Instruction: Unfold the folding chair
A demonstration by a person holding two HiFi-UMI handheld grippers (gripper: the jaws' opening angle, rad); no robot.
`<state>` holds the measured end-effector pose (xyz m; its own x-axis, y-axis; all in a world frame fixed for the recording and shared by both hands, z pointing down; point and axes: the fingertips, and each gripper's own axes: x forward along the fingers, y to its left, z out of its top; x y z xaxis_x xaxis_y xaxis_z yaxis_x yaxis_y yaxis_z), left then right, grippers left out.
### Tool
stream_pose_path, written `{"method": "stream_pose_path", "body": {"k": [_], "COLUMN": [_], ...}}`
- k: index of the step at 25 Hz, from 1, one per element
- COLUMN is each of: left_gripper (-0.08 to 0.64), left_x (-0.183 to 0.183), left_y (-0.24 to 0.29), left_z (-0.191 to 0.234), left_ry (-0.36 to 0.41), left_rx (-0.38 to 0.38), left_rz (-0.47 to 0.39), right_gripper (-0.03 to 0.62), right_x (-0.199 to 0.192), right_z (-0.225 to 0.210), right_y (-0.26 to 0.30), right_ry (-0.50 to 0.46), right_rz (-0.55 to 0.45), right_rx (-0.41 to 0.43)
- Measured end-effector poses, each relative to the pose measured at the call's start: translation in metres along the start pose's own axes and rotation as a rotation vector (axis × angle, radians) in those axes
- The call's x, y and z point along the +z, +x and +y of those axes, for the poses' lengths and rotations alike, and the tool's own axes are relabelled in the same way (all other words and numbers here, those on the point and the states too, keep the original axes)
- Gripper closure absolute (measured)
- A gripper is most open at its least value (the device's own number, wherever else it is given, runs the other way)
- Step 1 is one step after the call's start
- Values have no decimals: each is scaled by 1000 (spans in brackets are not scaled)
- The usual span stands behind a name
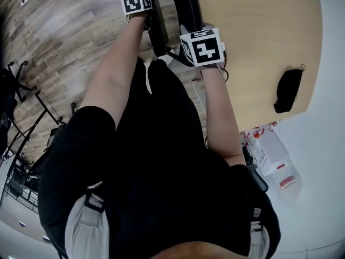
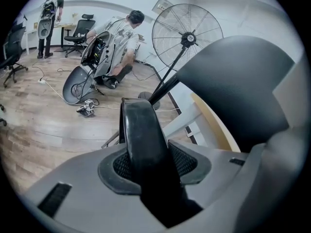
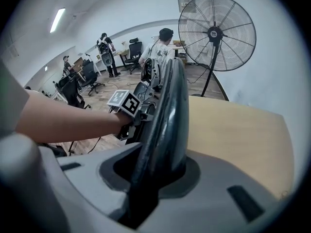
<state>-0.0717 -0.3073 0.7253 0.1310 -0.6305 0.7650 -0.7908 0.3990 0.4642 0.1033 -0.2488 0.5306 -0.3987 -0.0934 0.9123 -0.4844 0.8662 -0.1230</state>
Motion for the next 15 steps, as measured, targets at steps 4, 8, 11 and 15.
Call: {"method": "stream_pose_path", "body": {"k": [4,8,11,15], "left_gripper": [390,390,389,388], "left_x": [-5,-11,-14,-19], "left_y": [-4,-13,-21,-32], "left_z": [11,36,61,96], "left_ry": [-24,-61,-89,-135], "left_rx": [-14,-46,-69,-109], "left_rz": [6,2,-2,17], "right_gripper": [511,511,511,511], "right_x": [-8,-11,-11,-11], "right_z": [-15,-18,-15,-9], "right_y": [3,8,15,24], "right_ry": [30,41,46,61], "right_rz": [-3,-10,-12,-12], "right_rx": [10,26,45,59]}}
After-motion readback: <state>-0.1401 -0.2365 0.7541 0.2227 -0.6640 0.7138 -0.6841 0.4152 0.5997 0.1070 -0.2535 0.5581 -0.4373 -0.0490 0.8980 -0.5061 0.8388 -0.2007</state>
